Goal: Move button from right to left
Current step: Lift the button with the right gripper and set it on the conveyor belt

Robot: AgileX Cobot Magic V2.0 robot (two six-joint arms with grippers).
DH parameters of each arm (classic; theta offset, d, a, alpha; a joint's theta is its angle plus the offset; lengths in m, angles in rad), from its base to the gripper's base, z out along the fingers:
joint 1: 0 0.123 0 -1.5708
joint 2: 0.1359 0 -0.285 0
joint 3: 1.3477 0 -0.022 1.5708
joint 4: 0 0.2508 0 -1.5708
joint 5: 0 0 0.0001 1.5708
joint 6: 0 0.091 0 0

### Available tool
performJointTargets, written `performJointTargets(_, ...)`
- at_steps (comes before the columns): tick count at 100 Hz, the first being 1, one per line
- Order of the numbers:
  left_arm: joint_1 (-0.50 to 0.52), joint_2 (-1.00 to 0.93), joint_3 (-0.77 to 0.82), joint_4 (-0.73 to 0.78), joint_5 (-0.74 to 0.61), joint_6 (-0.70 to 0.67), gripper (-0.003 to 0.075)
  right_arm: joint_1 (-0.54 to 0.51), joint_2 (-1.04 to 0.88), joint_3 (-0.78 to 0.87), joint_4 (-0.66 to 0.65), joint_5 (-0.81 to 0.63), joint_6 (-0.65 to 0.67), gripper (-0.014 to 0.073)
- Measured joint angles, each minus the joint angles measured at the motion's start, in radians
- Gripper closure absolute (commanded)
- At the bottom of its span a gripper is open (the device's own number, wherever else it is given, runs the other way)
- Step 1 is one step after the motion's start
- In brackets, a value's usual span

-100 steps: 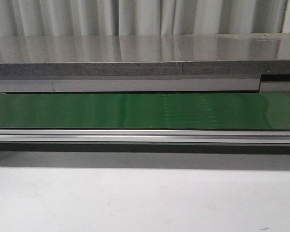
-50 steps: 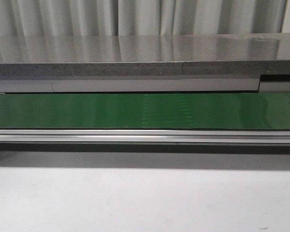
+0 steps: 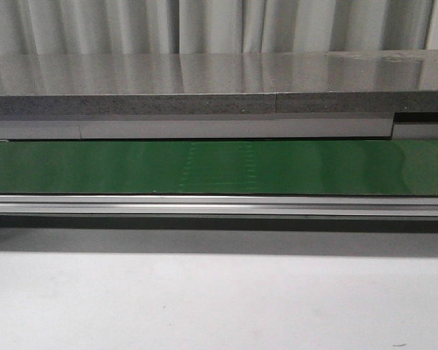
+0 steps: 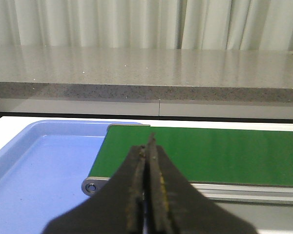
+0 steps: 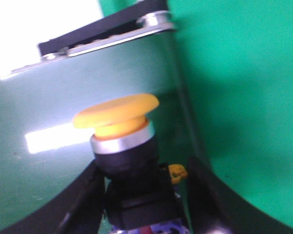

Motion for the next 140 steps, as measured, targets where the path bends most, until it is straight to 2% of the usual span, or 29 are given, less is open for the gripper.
performJointTargets(10, 0.000, 0.000, 0.000, 0.000, 0.000, 0.000, 0.0741, 0.027, 0.027, 0.000, 0.002, 0.000, 0.000, 0.0518)
performJointTargets(17, 0.000, 0.000, 0.000, 0.000, 0.000, 0.000, 0.0741, 0.035, 0.051, 0.000, 0.002, 0.000, 0.000, 0.0447)
performJointTargets(24, 0.000, 0.000, 0.000, 0.000, 0.000, 0.000, 0.0741, 0.038, 0.073, 0.000, 0.008, 0.000, 0.000, 0.0316)
performJointTargets(36, 0.000, 0.000, 0.000, 0.000, 0.000, 0.000, 0.0741, 0.038, 0.084, 0.000, 0.013, -0.002, 0.000, 0.0027)
performJointTargets(43, 0.000, 0.000, 0.000, 0.000, 0.000, 0.000, 0.0741, 0.038, 0.084, 0.000, 0.014, -0.007, 0.000, -0.0057)
performJointTargets(54, 0.000, 0.000, 0.000, 0.000, 0.000, 0.000, 0.0741, 0.043, 0.084, 0.000, 0.016, -0.008, 0.000, -0.0057)
performJointTargets(88, 0.000, 0.000, 0.000, 0.000, 0.000, 0.000, 0.0741, 0.145, -0.044, 0.000, -0.004, -0.002, -0.131, -0.0052)
performJointTargets(96, 0.000, 0.000, 0.000, 0.000, 0.000, 0.000, 0.0741, 0.170, -0.082, 0.011, -0.008, 0.000, -0.148, -0.0027)
performJointTargets(103, 0.000, 0.000, 0.000, 0.000, 0.000, 0.000, 0.0741, 0.190, -0.115, 0.027, -0.016, 0.000, -0.154, 0.0049)
performJointTargets(110, 0.000, 0.000, 0.000, 0.000, 0.000, 0.000, 0.0741, 0.207, -0.149, 0.045, -0.023, 0.002, -0.159, 0.0172)
performJointTargets(129, 0.000, 0.000, 0.000, 0.000, 0.000, 0.000, 0.0741, 0.235, -0.257, 0.127, -0.031, -0.005, -0.164, 0.0576)
performJointTargets(135, 0.000, 0.000, 0.000, 0.000, 0.000, 0.000, 0.0741, 0.235, -0.300, 0.163, -0.041, -0.023, -0.164, 0.0661)
performJointTargets(140, 0.000, 0.000, 0.000, 0.000, 0.000, 0.000, 0.0741, 0.235, -0.337, 0.196, -0.047, -0.049, -0.164, 0.0656)
